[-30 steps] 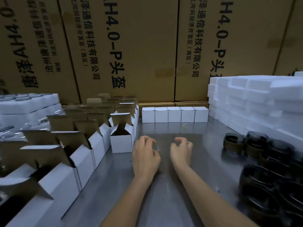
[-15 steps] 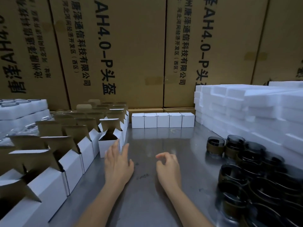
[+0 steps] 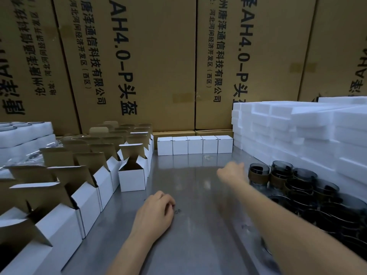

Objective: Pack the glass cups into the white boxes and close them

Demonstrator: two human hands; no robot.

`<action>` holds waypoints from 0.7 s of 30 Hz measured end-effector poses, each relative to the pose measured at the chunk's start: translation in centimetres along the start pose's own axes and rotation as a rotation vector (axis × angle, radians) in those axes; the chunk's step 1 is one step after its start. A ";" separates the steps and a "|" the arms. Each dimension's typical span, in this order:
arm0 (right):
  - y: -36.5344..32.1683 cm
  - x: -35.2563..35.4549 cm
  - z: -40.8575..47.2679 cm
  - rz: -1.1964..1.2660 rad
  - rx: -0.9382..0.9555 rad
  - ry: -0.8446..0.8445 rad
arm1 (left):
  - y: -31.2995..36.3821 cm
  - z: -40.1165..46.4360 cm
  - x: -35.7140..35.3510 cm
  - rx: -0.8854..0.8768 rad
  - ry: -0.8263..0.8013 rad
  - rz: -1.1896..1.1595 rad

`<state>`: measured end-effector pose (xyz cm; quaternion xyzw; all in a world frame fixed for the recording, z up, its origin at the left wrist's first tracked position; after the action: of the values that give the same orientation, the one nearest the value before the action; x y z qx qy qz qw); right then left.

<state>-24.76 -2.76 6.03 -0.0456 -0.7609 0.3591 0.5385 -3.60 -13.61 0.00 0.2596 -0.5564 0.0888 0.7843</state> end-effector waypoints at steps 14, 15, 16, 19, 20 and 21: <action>1.7 1.9 0.4 -0.208 -0.040 -0.008 | -0.4 0.4 0.0 0.007 -0.036 -0.070; 1.0 1.2 0.0 -0.223 -0.009 -0.005 | -0.4 0.4 0.0 0.008 -0.038 -0.082; 0.3 0.5 -0.6 -0.251 0.035 -0.001 | -0.4 0.4 0.1 0.006 -0.039 -0.097; -1.9 -1.9 -2.6 -0.330 0.220 0.002 | -0.5 0.4 0.1 -0.006 -0.036 -0.169; -2.6 -2.9 -3.4 -0.339 0.296 -0.005 | -0.7 0.4 0.2 -0.008 -0.024 -0.210; -3.2 -3.8 -4.3 -0.338 0.373 -0.015 | -0.8 0.4 0.2 -0.012 -0.008 -0.256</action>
<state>-18.51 -4.74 5.64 0.1852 -0.6822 0.3983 0.5845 -3.58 -14.50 0.03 0.3240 -0.5223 -0.0162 0.7886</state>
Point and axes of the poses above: each hand's wrist, its own z-axis towards the middle knuckle, its own x-axis out of the back of the hand, y = z × x, the point moved 4 cm from there along z, towards the middle knuckle, and after that the axes turned 15 degrees about -y, right-handed, at the moved point
